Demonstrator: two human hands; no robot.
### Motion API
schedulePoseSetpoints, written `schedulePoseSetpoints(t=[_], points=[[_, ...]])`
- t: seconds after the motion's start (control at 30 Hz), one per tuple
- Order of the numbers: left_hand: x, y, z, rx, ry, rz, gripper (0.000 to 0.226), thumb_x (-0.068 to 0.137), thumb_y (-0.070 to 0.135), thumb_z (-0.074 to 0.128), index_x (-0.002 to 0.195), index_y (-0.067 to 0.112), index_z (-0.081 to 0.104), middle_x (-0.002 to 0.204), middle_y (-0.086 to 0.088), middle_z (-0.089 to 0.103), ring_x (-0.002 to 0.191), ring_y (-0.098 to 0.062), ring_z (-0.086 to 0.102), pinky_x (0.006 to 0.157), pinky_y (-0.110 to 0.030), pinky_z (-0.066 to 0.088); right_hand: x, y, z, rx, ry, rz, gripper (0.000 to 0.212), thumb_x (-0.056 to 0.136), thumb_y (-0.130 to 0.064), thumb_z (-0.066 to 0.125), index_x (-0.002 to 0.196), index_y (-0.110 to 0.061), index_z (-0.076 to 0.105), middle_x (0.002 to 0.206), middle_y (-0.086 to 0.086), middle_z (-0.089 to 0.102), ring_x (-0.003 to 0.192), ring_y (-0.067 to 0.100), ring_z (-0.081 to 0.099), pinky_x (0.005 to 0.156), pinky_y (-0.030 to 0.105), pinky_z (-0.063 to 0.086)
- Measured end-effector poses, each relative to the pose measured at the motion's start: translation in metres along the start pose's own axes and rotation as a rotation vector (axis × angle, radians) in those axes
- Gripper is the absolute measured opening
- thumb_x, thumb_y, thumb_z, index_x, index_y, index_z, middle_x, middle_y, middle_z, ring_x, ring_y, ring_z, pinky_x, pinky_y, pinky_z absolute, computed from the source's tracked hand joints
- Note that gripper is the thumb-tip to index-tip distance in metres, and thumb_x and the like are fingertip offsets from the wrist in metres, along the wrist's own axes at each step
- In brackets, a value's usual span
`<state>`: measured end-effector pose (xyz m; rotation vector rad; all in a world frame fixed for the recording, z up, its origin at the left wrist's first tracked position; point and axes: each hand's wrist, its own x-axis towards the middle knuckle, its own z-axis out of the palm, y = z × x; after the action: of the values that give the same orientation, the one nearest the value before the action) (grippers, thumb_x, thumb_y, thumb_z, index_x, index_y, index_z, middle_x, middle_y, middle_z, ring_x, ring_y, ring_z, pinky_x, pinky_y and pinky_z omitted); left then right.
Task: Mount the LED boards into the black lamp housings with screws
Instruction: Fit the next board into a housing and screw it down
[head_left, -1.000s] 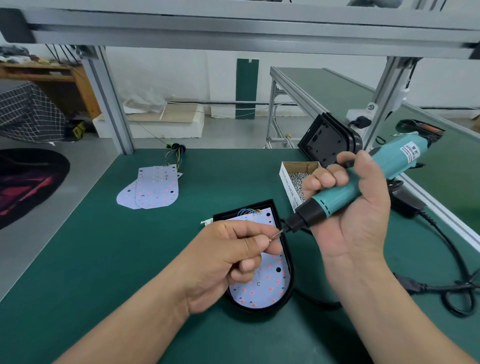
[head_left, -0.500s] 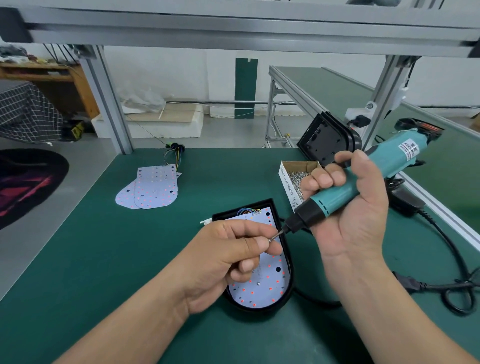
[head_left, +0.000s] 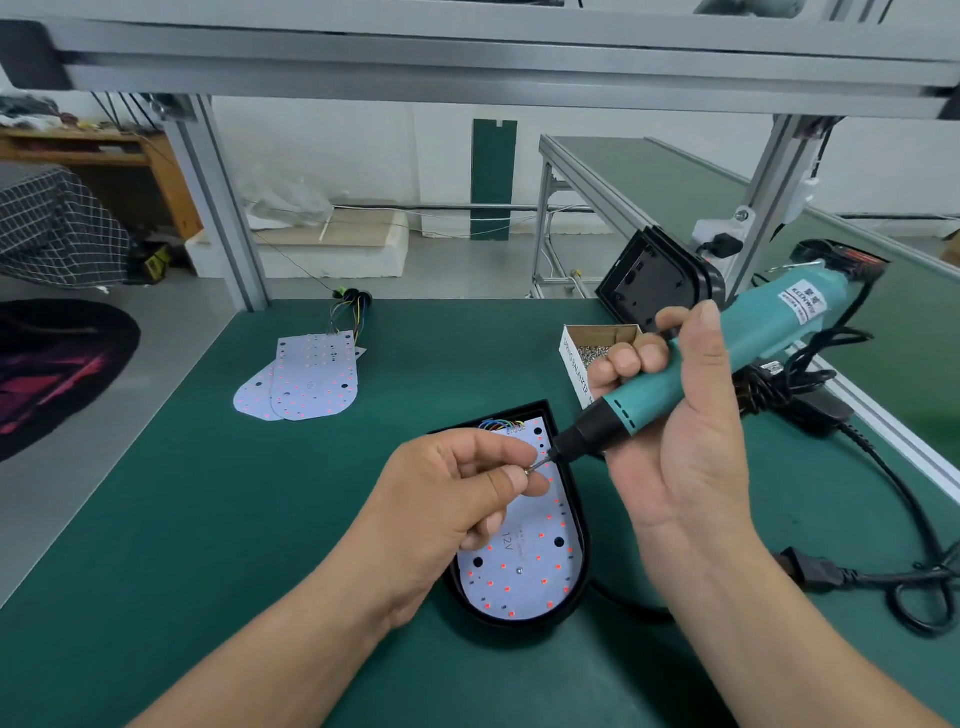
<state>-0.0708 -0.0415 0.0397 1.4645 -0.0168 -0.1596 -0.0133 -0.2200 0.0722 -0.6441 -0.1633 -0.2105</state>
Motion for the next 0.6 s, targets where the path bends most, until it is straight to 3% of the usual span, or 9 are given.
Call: schedulePoseSetpoints(t=[0.33,0.47,0.53,0.6], points=[[0.001,-0.001,0.005,0.042,-0.021,0.026,0.019,0.102,0.011,0.068,0.116,0.020,0.076,0.100,-0.007,0.082,0.055,-0.009,0.049,0.052,-0.020,0.043,0.006,-0.001,-0.005,0.099,0.105,0.036,0.026,0.102,-0.041,0.069,0.096,-0.016,0.063,0.075,-0.003,0.047,0.068,0.013,0.049,0.073,0.029,0.050],[0.004,0.001,0.000,0.001,-0.001,-0.012,0.016,0.104,0.019,0.066,0.110,0.024,0.080,0.083,0.001,0.074,0.056,-0.009,0.046,0.054,-0.019,0.041,0.010,-0.007,-0.007,0.121,0.124,0.011,0.028,0.101,-0.041,0.070,0.095,-0.015,0.062,0.074,-0.003,0.047,0.067,0.014,0.050,0.072,0.030,0.051],[0.007,0.003,-0.004,0.237,0.103,0.045,0.013,0.102,0.029,0.069,0.101,0.033,0.081,0.069,0.006,0.063,0.056,-0.005,0.046,0.058,-0.020,0.042,0.014,-0.011,-0.009,0.133,0.127,-0.010,0.028,0.099,-0.041,0.072,0.096,-0.015,0.062,0.074,-0.003,0.047,0.067,0.014,0.050,0.071,0.030,0.052],[0.008,0.003,-0.004,0.672,0.188,0.137,0.016,0.097,0.049,0.069,0.106,0.040,0.078,0.069,0.015,0.061,0.063,0.000,0.054,0.066,-0.026,0.047,0.018,-0.015,-0.012,0.120,0.117,-0.041,0.028,0.099,-0.040,0.073,0.097,-0.015,0.061,0.074,-0.003,0.048,0.068,0.014,0.051,0.072,0.030,0.052]])
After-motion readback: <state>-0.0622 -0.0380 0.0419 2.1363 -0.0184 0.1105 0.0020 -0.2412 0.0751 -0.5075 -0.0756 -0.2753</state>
